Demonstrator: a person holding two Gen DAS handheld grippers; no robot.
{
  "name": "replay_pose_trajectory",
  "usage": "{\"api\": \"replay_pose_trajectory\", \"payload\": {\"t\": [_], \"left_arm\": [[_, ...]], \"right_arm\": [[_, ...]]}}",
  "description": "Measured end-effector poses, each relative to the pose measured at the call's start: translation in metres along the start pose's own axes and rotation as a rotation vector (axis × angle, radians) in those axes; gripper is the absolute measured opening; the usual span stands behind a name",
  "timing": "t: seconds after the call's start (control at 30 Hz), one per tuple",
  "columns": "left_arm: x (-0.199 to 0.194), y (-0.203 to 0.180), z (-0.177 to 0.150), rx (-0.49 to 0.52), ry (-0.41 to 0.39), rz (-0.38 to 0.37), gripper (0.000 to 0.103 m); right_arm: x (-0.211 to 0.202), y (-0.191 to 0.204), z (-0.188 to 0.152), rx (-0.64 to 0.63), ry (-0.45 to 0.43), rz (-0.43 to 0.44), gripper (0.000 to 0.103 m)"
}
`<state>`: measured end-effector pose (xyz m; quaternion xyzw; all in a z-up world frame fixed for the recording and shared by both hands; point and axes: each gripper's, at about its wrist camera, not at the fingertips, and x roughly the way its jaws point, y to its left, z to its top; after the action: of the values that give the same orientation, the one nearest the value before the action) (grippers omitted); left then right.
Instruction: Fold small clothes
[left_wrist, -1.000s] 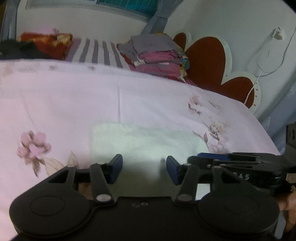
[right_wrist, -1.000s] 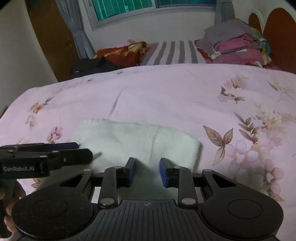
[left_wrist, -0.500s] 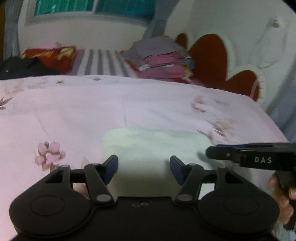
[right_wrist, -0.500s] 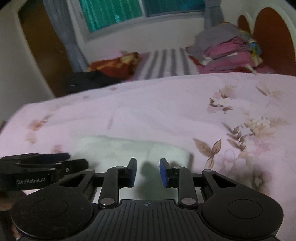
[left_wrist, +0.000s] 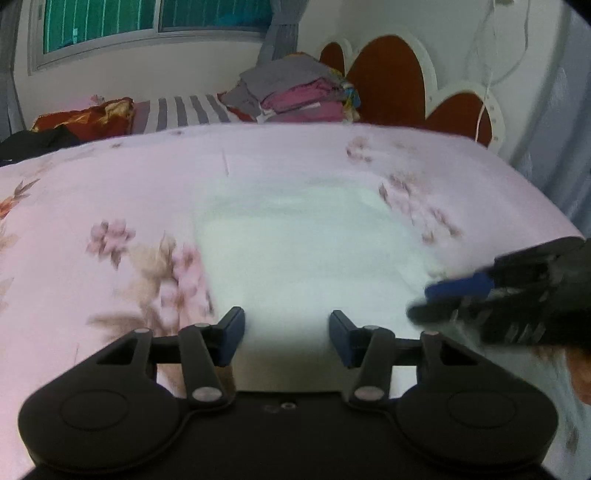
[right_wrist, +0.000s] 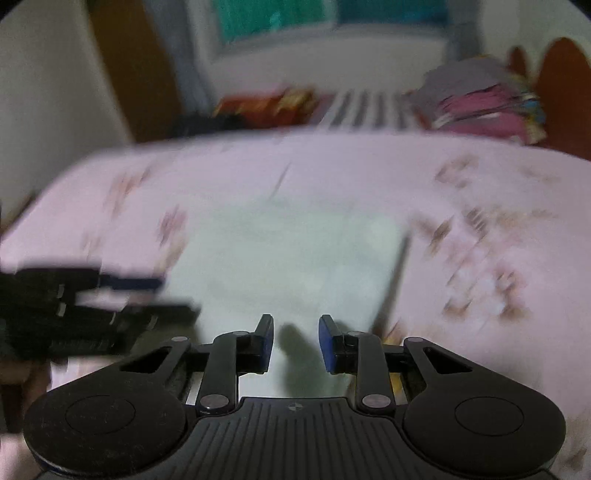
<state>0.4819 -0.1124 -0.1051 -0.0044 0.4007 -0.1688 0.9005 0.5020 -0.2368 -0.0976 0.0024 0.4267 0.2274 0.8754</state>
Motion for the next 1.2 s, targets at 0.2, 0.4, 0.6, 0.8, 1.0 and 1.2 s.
{"api": "replay_pose_trajectory", "payload": {"t": [0.2, 0.4, 0.6, 0.8, 1.0, 1.2], "left_arm": [[-0.023, -0.006, -0.050, -0.006, 0.043, -0.002, 0.054], [-0.046, 0.024, -0.055, -0.097, -0.014, -0.017, 0.086], [-0.031, 0.048, -0.017, -0.165, -0.037, -0.012, 0.095], [-0.010, 0.048, -0.013, -0.193, 0.009, 0.015, 0.095], [-0.001, 0.043, -0.010, -0.214, 0.023, 0.040, 0.095], [0.003, 0.040, -0.003, -0.214, 0.006, 0.038, 0.095]], "right_arm": [[-0.006, 0.026, -0.049, -0.075, 0.098, -0.117, 0.028], [-0.032, 0.014, -0.060, 0.072, 0.064, -0.124, 0.028], [-0.046, 0.004, -0.038, 0.254, -0.107, -0.139, 0.029], [-0.019, 0.004, -0.020, 0.296, -0.138, -0.167, 0.071], [0.010, -0.029, -0.020, 0.320, -0.093, -0.156, 0.071], [-0.010, -0.060, -0.029, 0.439, -0.135, -0.028, 0.071]]}}
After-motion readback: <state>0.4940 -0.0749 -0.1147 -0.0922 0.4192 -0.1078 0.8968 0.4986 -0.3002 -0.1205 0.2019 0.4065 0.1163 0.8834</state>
